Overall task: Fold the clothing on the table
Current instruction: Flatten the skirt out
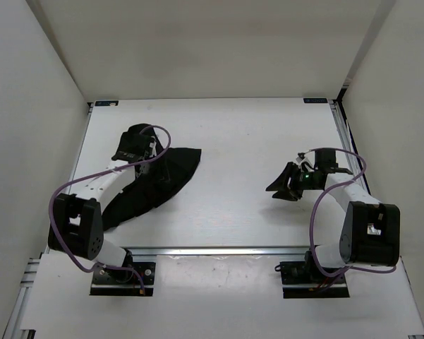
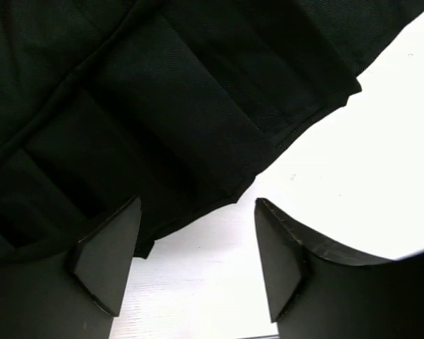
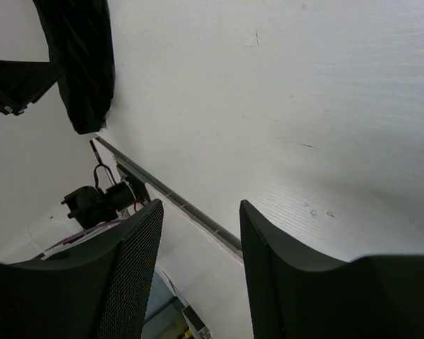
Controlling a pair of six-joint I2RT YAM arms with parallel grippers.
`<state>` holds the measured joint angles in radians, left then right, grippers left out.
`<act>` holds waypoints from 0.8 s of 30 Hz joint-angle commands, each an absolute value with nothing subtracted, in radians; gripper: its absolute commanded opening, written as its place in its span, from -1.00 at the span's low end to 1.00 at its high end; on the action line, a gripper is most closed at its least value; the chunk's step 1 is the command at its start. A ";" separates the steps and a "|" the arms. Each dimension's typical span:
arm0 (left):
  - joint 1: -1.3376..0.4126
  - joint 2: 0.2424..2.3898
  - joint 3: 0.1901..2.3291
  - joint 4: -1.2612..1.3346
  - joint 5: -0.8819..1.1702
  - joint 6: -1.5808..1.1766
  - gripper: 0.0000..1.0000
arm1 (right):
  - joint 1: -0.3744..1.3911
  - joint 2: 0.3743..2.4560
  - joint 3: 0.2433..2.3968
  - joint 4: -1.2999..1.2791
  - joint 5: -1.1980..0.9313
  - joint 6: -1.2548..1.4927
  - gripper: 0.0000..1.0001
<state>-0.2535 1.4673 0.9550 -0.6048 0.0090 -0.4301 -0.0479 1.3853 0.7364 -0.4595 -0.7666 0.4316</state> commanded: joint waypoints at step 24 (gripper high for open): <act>-0.301 1.733 1.227 -0.529 -0.382 -0.069 0.57 | -0.104 1.312 0.683 -0.479 -0.779 0.417 0.06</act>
